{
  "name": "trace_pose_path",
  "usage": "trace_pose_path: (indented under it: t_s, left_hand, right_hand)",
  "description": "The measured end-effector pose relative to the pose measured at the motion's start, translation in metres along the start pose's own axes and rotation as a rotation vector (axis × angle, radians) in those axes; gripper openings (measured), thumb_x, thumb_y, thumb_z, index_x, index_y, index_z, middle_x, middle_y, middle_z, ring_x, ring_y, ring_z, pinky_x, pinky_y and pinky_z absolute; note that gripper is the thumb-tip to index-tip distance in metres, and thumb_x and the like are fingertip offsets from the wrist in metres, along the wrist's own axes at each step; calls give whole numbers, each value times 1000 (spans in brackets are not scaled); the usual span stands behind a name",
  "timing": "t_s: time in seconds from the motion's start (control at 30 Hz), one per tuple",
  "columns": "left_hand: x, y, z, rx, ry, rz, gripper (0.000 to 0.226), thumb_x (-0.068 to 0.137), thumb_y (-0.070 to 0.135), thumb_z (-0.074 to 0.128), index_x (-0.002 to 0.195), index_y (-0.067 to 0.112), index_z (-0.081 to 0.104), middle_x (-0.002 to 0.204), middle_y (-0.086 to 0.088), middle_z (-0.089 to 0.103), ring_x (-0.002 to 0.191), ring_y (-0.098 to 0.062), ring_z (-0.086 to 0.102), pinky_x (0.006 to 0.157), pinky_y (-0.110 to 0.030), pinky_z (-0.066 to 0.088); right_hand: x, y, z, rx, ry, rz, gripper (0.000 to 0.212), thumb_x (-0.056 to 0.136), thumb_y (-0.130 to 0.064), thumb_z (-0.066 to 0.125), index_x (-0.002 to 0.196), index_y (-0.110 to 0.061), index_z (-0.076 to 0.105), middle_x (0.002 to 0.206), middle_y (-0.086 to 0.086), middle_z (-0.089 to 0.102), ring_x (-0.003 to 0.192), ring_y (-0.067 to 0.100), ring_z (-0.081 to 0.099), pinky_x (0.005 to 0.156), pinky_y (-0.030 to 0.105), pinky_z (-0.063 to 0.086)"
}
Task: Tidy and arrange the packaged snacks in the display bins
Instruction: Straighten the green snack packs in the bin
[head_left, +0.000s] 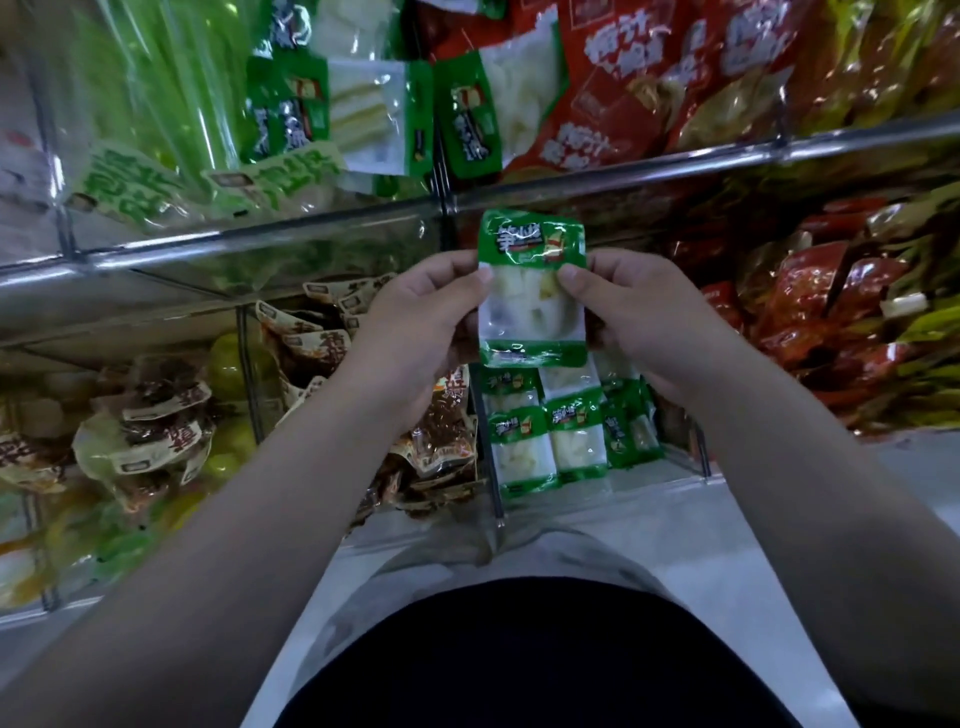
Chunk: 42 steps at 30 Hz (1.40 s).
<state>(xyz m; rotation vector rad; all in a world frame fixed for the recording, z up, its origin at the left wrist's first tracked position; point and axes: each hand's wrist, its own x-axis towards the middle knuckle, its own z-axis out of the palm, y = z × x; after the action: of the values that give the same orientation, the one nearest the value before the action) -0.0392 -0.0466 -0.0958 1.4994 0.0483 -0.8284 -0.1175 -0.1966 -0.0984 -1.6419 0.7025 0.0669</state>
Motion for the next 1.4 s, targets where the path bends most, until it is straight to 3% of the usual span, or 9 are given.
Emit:
trace_pose_path:
  t_s: [0.13,0.27,0.63,0.73,0.83,1.0,1.2,1.3,1.4]
  left_hand:
    - [6,-21,2,53,35,-54,17,93,8,60,82,20,67,77,-2,68,69,-13,64,59,-23,56]
    - [10,-35,6,97,49,-122,18,94,8,60,83,21,68,76,4,72,70,-9,67,60,-23,55]
    - [20,-67,8,177,-13,-309,25,99,10,48,121,7,60,105,-11,71,81,-12,67,82,-30,58]
    - [22,-75,9,186,-17,-329,29,99,10,48,126,7,58,109,-10,72,96,-18,69,92,-36,55]
    - [21,-85,10,186,-5,-374,26,98,12,48,122,10,58,104,-7,73,99,-19,69,98,-39,51]
    - [20,-101,11,203,-40,-477,25,103,23,45,124,11,52,100,-3,71,96,-15,66,97,-35,49]
    - [21,-123,14,276,-125,-568,20,102,30,44,102,14,56,105,-6,50,96,-20,47,90,-33,37]
    - [21,-132,17,305,-168,-611,21,102,39,42,100,21,51,98,-7,41,91,-21,38,92,-33,40]
    - [22,-140,17,311,-140,-602,27,103,41,40,83,24,47,90,-3,48,93,-20,46,94,-36,40]
  right_hand:
    - [1,22,-2,-31,-21,55,71,72,-57,62,99,8,53,109,43,49,88,53,60,88,66,48]
    - [4,43,-4,-47,-25,118,43,94,-32,59,100,10,54,106,41,53,78,27,55,81,50,53]
    - [12,86,-4,-106,-45,242,40,97,-25,56,106,13,50,109,40,52,81,23,53,75,44,57]
    - [14,94,-1,-118,-35,267,37,98,-24,56,102,13,51,85,24,52,81,21,50,71,36,57]
    - [11,100,1,-146,-13,276,33,98,-20,56,101,13,55,84,10,42,78,20,44,63,30,48]
    - [5,115,5,-210,-45,354,26,98,-22,55,83,-2,50,81,10,44,80,21,46,86,58,48]
    - [1,129,12,-205,-64,380,22,98,-23,53,86,-6,52,72,10,44,71,24,46,69,33,38]
    - [0,135,15,-206,-57,405,38,99,-26,53,128,-1,55,125,21,58,113,34,56,90,42,47]
    - [0,141,19,-223,-65,423,47,100,-25,53,132,9,47,136,27,50,123,37,50,100,45,43]
